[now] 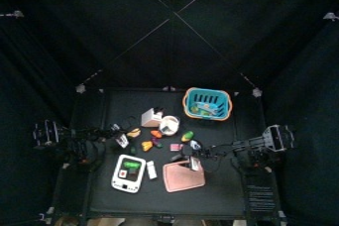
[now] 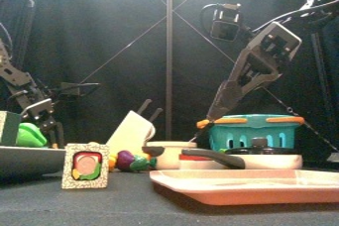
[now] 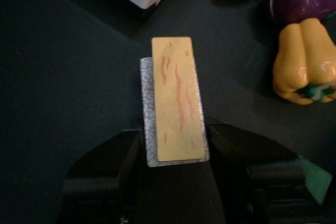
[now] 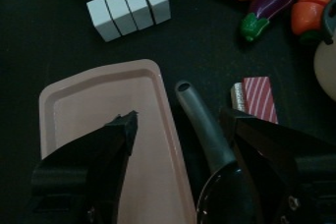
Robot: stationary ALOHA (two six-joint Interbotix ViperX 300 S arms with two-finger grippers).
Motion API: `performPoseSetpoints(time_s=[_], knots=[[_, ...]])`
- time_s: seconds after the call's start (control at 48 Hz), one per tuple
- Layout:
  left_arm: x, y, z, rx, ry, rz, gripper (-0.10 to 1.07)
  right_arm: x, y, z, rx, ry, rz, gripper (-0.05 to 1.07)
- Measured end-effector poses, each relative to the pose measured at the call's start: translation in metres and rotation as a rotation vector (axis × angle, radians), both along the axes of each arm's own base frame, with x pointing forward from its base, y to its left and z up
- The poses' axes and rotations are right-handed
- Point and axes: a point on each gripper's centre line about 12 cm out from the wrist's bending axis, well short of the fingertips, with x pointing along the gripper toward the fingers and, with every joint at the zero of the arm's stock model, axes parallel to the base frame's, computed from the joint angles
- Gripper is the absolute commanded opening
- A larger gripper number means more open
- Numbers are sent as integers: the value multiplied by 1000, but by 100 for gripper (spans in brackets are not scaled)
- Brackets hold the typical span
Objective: Place egg sushi above stove
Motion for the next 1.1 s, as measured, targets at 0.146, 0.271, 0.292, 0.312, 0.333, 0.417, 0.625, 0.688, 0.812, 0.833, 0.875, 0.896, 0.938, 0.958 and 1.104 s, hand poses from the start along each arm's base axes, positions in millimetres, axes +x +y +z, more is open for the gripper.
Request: performPoseSetpoints(time_s=[0.146,0.271,0.292,0.312,0.333,0.417,0.625,0.688,0.812,0.833,0.875,0.896,0.938,0.958,1.104], knots=[[0,-1,2,2,-8,0,90,0,1,0,1,0,1,97],[-3,-2,3,-4,-10,6,98,0,0,-1,1,3,0,97],[-3,-2,4,-5,-13,7,98,0,0,0,0,0,0,97],[-4,-2,4,-7,-12,8,98,0,0,-1,2,2,-2,97],[-4,-2,4,-8,-14,12,99,0,1,0,0,0,2,97],[-6,-4,5,-14,-13,15,99,0,0,-1,1,2,-1,97],[-9,-5,8,-10,-29,20,99,0,0,-1,0,2,0,97],[-10,-5,9,-8,-31,19,99,0,0,-1,1,3,-1,97],[-9,-5,9,-8,-32,17,99,0,1,-1,0,3,2,97],[-9,-5,9,-8,-32,17,99,0,0,-1,0,3,0,97],[-9,-5,9,-7,-32,16,99,0,0,-1,0,3,0,97],[-10,-5,9,-8,-31,19,99,0,0,-1,0,2,0,97],[-10,-5,9,-7,-34,19,99,0,0,-1,0,3,0,97],[-9,-5,9,-8,-32,17,99,0,0,-1,0,2,0,97],[-10,-5,9,-7,-34,19,99,1,0,-2,0,5,0,97]])
